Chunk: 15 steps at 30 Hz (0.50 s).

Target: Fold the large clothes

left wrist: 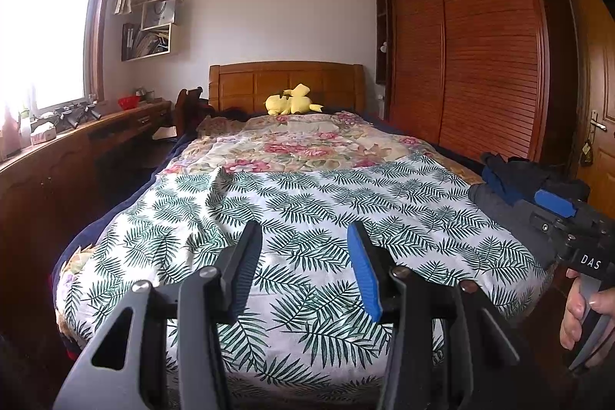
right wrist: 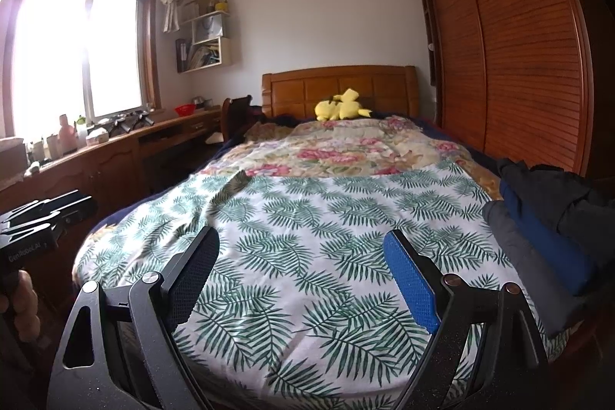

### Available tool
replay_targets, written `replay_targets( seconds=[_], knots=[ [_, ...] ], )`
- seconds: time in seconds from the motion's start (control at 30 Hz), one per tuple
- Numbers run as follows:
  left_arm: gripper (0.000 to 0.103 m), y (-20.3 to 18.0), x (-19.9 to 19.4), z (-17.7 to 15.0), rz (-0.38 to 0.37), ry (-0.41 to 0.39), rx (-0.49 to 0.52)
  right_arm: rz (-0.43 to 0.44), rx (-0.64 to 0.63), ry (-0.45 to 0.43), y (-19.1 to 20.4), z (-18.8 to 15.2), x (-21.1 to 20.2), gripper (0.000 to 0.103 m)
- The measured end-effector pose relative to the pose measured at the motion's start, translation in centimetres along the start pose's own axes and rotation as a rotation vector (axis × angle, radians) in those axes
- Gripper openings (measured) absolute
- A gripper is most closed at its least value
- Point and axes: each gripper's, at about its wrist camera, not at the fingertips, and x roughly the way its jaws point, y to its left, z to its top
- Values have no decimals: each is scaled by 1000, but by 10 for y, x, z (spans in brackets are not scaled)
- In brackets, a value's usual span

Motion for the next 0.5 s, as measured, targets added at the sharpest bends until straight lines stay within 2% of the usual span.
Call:
replay_targets(
  seconds=[0.5],
  knots=[
    [46, -1, -1, -1, 4, 1, 1, 3, 2, -1, 2, 0, -1, 89]
  ],
)
